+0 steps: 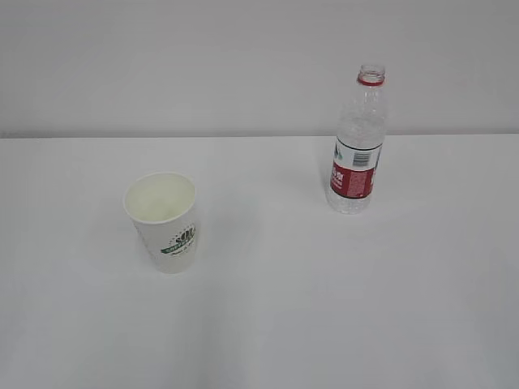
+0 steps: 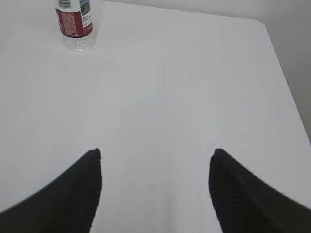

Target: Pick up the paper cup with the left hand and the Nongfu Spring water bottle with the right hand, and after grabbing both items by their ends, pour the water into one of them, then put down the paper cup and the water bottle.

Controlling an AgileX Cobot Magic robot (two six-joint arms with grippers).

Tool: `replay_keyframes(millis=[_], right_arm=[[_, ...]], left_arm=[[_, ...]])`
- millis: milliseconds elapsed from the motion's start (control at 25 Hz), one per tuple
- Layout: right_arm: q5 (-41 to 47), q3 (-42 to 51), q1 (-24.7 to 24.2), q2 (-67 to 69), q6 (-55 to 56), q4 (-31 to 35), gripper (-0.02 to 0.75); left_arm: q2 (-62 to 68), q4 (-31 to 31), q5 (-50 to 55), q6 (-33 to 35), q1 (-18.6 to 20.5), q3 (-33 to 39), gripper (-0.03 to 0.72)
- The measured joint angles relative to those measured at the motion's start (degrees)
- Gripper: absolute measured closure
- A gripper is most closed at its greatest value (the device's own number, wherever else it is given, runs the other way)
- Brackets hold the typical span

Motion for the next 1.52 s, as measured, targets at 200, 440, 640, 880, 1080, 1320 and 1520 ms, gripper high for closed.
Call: replay_keyframes(millis=[200,440,640,880,1080,1320,1520], right_arm=[[0.0,0.0,0.0,0.0,0.0,-0.02,0.216],[0.0,0.0,0.0,0.0,0.0,-0.02,0.217],[0.0,0.0,0.0,0.0,0.0,-0.02,0.216],[0.0,0.0,0.0,0.0,0.0,-0.02,0.216],[0.0,0.0,0.0,0.0,0.0,-0.02,0.216],[0.0,0.0,0.0,0.0,0.0,-0.02,0.216],[-0.24,-0.32,0.0,0.0,0.0,-0.02,0.216]], left_arm=[[0.0,0.0,0.0,0.0,0.0,0.0,0.213],[0.0,0.0,0.0,0.0,0.0,0.0,0.241],[0.0,0.0,0.0,0.0,0.0,0.0,0.24],[0.0,0.0,0.0,0.0,0.0,0.0,0.092],[0.0,-0.51,0.0,0.0,0.0,0.0,0.069],[0.0,-1.68,0.0,0.0,0.0,0.0,0.115],[0.0,-1.92,-2.8,0.0,0.0,-1.18,0.118]])
